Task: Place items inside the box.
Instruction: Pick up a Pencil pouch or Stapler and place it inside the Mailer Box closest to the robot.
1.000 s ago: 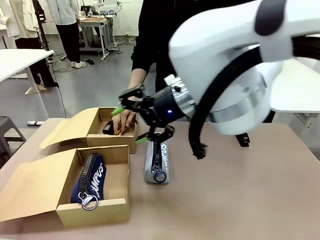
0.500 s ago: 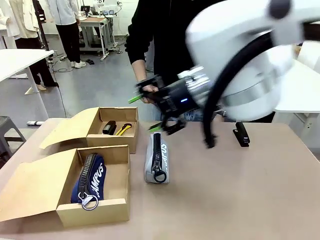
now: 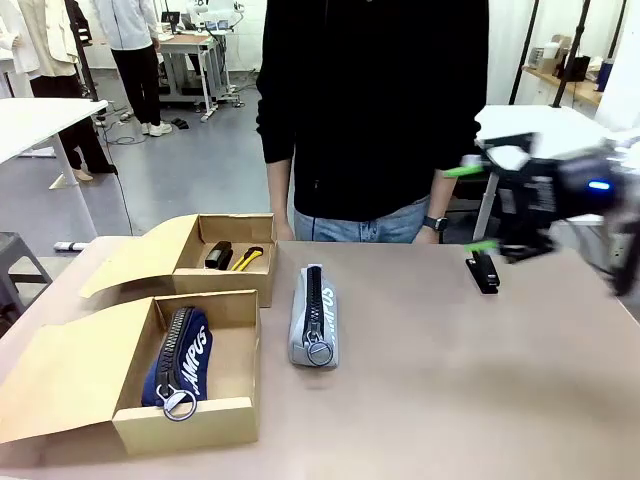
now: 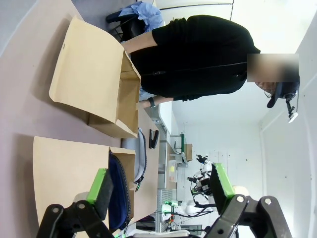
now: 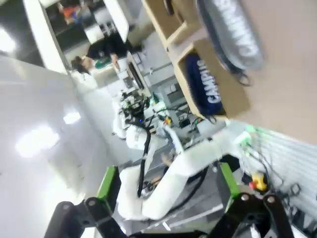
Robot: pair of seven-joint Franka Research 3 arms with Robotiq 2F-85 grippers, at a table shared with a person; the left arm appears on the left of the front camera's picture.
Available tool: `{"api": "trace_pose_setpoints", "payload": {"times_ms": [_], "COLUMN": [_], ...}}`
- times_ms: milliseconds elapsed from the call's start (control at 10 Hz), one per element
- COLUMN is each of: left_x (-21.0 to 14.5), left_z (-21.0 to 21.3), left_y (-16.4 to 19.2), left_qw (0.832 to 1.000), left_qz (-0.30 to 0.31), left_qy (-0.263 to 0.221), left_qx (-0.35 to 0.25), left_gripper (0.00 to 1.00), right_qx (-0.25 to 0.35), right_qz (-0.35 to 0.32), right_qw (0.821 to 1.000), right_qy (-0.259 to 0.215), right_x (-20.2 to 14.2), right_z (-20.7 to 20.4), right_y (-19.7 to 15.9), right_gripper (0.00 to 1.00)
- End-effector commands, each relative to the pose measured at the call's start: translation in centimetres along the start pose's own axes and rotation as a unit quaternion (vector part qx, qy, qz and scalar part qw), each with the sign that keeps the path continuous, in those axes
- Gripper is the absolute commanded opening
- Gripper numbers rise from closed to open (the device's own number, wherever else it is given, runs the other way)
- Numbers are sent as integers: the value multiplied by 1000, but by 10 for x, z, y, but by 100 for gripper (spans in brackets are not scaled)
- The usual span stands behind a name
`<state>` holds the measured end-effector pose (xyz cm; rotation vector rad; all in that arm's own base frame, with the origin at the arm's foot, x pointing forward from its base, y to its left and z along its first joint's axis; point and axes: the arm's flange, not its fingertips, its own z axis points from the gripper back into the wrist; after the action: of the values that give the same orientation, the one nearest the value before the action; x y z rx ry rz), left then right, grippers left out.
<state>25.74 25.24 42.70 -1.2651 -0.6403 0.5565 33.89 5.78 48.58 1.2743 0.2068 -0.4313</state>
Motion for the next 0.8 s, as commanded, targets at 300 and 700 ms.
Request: {"api": "trace_pose_setpoints", "payload": {"times_ms": [300,700], "left_x": [0,0], "left_z": [-1,-1], "left_y": [0,0], "left_qw": [1000,1000], "left_qz": [-10,-10], "left_qy": [-6,-6], "left_qx": [-14,-14], "left_gripper": [100,100], "right_qx": [213,201], "right_qz": [-38,-55], "right_qw": [975,978], "right_qy": [49,20], "right_x": [48,52], "right_z": [116,143], "right_y": [-175,-169], "right_gripper": [100,100]}}
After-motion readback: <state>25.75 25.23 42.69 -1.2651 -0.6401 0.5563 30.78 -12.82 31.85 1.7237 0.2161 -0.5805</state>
